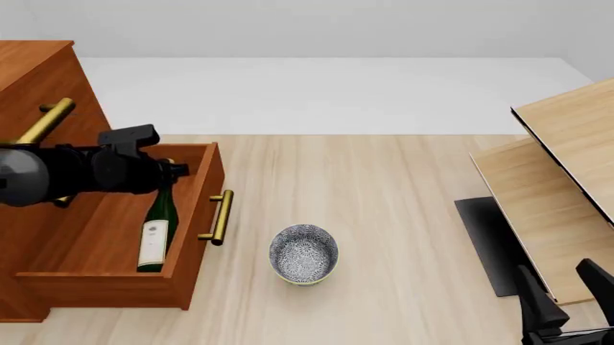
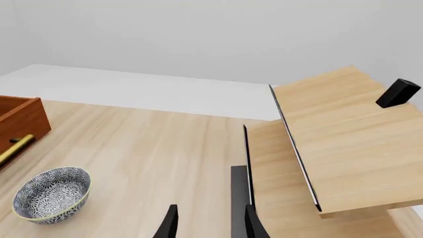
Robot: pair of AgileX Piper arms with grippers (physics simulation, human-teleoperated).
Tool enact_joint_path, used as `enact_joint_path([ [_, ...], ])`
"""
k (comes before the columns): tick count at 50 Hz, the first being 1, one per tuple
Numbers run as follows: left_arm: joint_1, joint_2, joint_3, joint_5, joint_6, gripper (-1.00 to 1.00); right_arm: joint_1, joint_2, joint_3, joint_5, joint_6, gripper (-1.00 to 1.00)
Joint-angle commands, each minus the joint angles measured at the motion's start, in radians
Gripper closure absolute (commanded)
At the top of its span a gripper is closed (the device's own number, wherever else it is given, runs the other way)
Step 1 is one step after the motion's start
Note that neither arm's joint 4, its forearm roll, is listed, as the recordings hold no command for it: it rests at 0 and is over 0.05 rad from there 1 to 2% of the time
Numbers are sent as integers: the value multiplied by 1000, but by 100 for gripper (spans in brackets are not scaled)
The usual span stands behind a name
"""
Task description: Put the wine bottle in the bottom drawer of the cabinet.
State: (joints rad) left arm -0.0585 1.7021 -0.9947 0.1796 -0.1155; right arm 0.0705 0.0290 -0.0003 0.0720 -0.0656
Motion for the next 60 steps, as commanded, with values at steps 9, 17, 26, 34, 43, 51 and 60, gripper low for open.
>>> enact_joint_path([
  [9,-15,35,5,28,20,100,-2,1,0,-1,2,-100],
  [17,-19,34,7,27,-1,100,-3,-2,0,2,2,-100],
  [26,-17,32,11,23,-5,100,-3,-3,0,4,2,-100],
  [34,-19,26,14,20,-15,-100,-3,-4,0,4,2,-100],
  [43,-24,25,16,19,-20,-100,-2,-5,0,5,1,-100],
  [51,-23,11,5,35,-15,-100,-2,-3,0,4,1,-100],
  [60,-3,-9,-16,58,12,-100,-3,-7,0,8,1,-100],
])
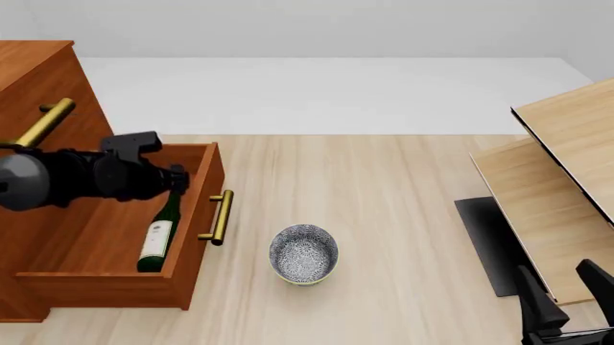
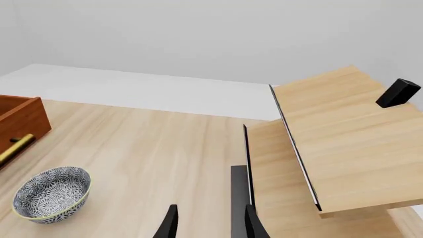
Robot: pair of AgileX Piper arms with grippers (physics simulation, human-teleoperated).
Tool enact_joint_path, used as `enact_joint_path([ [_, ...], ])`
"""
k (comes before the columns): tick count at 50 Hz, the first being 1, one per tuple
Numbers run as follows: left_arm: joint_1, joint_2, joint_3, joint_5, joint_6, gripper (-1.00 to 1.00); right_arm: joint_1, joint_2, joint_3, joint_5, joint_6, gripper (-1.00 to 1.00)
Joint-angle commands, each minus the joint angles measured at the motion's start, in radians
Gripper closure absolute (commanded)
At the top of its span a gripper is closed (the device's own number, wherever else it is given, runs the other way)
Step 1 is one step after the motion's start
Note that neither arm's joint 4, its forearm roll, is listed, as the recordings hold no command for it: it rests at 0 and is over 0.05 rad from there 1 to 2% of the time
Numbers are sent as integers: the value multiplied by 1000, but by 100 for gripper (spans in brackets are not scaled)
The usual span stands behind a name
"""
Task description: Put the wine bottle in the bottom drawer of the cabinet.
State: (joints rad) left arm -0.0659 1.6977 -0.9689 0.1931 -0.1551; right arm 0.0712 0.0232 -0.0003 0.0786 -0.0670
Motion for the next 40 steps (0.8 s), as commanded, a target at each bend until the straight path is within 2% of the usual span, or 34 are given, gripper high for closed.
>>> enact_joint_path([
  [1,5,-7,-43,48,55,-100,-3,-2,0,2,3,-100],
  [13,13,-72,-60,92,80,-100,-2,-3,0,4,0,-100],
  [20,1,-134,-62,119,72,-100,-2,-1,0,2,0,-100],
  [30,-35,-295,-84,209,98,-100,-1,4,0,-3,-1,-100],
  [32,-54,-328,-90,230,77,-100,-2,4,0,-3,-1,-100],
  [34,-52,-364,-104,256,95,-100,-1,1,0,0,-2,-100],
  [36,-79,-400,-111,280,70,-100,0,-1,0,3,0,-100],
  [38,-77,-436,-127,308,96,-100,0,-3,0,5,-1,-100],
  [39,-92,-457,-132,322,71,-100,0,-4,0,5,-1,-100],
  [40,-85,-471,-143,339,89,-100,-1,-2,0,4,-1,-100],
])
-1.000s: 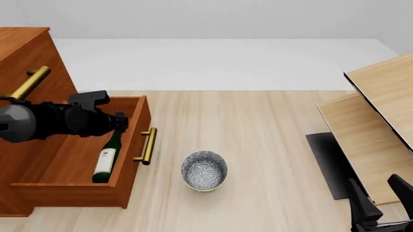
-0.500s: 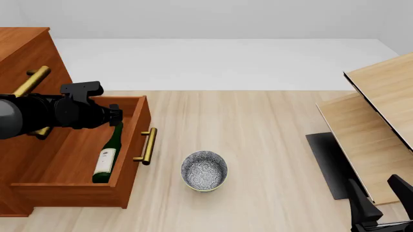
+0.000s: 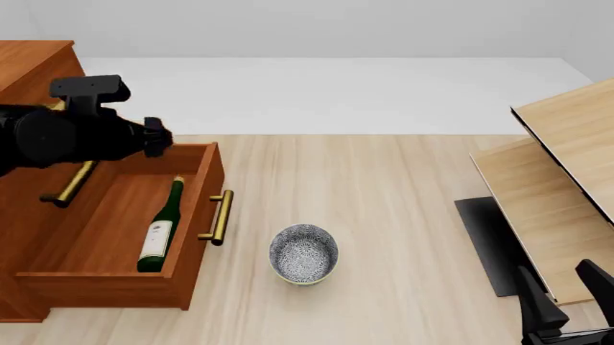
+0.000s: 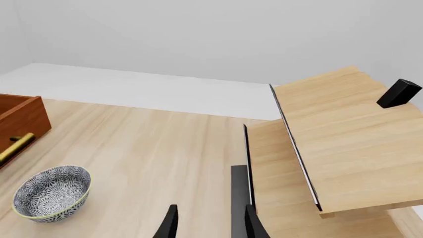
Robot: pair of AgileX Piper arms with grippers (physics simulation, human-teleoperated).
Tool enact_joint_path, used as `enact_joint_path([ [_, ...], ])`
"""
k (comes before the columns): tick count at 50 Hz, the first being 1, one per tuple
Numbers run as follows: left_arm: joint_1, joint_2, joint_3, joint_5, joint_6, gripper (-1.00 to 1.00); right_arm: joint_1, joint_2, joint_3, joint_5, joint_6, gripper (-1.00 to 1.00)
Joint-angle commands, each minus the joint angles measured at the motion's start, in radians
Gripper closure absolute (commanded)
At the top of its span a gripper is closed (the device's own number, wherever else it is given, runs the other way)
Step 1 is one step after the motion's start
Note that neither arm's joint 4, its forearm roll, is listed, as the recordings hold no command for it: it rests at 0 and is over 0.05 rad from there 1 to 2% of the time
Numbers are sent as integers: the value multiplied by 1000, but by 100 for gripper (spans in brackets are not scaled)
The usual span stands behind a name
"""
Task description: Put the wine bottle in the bottom drawer of the cabinet.
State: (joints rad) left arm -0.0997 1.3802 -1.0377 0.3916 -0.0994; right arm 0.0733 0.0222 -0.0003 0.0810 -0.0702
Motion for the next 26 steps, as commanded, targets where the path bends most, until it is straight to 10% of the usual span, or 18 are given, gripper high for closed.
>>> enact_joint_path([
  [1,-47,-159,-76,142,44,-100,-2,-1,0,1,2,-100],
  [26,-77,-449,-129,357,74,-100,5,31,0,-31,-5,-100],
])
